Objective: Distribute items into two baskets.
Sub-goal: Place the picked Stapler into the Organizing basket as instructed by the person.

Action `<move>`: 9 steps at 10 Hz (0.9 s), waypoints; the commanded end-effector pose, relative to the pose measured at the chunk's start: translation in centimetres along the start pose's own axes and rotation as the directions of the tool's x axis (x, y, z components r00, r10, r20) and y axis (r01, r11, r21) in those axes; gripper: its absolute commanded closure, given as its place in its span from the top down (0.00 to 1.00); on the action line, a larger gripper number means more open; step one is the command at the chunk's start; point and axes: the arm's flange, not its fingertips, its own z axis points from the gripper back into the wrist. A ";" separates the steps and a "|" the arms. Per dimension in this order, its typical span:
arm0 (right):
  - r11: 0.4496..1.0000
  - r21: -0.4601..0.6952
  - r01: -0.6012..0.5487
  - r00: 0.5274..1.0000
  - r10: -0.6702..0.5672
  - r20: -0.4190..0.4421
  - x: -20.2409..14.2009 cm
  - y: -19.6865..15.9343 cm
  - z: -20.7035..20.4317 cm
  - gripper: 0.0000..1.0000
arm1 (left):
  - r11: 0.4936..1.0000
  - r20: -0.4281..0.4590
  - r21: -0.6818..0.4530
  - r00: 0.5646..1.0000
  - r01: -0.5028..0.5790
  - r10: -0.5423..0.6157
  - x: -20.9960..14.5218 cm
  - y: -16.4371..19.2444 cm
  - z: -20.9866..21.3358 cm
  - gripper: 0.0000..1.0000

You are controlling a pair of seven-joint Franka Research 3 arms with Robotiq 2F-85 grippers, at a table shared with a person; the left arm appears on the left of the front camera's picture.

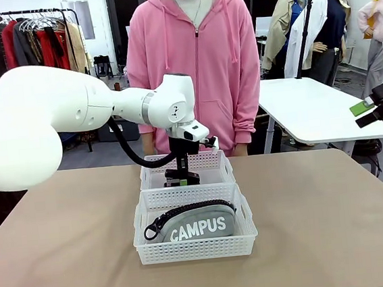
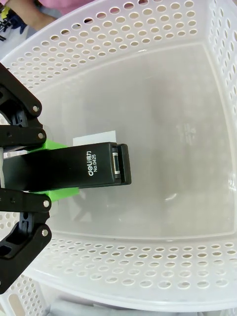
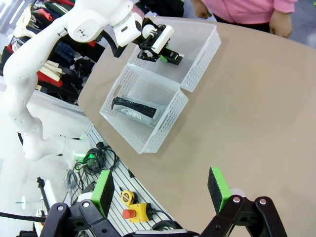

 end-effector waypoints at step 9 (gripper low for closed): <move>1.000 0.008 0.003 1.000 -0.003 0.005 0.1 0.2 0.0 1.00 | 1.000 0.016 0.021 1.000 -0.009 0.009 -1.3 0.2 2.8 1.00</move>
